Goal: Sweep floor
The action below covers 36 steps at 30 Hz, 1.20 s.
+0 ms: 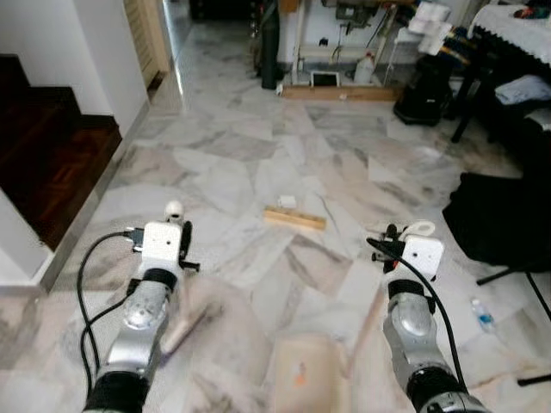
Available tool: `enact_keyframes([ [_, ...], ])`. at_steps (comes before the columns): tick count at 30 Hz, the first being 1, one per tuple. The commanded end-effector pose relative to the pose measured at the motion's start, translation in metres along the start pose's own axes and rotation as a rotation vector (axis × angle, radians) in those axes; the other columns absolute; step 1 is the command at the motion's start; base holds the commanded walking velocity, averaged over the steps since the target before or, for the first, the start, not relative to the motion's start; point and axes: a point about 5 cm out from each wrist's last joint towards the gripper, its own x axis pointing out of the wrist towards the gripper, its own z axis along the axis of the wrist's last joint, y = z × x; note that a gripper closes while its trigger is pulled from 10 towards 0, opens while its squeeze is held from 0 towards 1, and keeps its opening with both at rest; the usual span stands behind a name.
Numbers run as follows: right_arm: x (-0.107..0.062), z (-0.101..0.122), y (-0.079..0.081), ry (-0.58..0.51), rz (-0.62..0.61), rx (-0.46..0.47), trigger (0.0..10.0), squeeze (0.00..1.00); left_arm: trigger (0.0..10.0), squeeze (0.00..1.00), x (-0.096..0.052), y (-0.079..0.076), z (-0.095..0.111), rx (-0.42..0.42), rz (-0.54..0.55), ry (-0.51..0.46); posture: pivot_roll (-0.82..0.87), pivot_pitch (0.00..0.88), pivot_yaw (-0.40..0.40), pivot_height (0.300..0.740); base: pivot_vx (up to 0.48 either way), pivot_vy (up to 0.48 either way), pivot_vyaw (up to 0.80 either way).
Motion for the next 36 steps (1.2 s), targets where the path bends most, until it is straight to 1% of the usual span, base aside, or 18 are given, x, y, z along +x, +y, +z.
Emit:
enact_keyframes([
  [1,0.0064,0.0143,0.0179,-0.066,0.069,-0.017,10.0,0.0,10.0,0.0,0.0029,0.0116,0.012,0.008,0.033,-0.057,0.12,0.0,-0.019,0.74,0.311,0.0,0.8],
  [3,0.0069,0.0145,0.0191,-0.062,0.067,0.005,10.0,0.0,10.0,0.0,0.0028,0.012,0.0118,0.008,0.036,-0.056,0.12,0.0,-0.02,0.74,0.311,0.0,0.0],
  [8,0.0089,0.0188,0.0208,-0.081,0.069,0.014,10.0,0.0,10.0,0.0,0.0033,0.0134,0.0126,0.009,0.042,-0.06,0.11,0.0,-0.021,0.74,0.31,0.0,0.0],
  [16,0.0094,0.0192,0.017,-0.084,0.065,0.008,10.0,0.0,10.0,0.0,0.0044,0.015,0.0129,0.008,0.053,-0.061,0.11,0.0,-0.023,0.74,0.311,0.0,0.0],
  [36,0.0088,0.0195,0.0167,-0.089,0.067,0.013,10.0,0.0,10.0,0.0,0.0046,0.0199,0.0127,0.018,0.074,-0.06,0.11,0.0,-0.024,0.74,0.318,0.0,0.0],
])
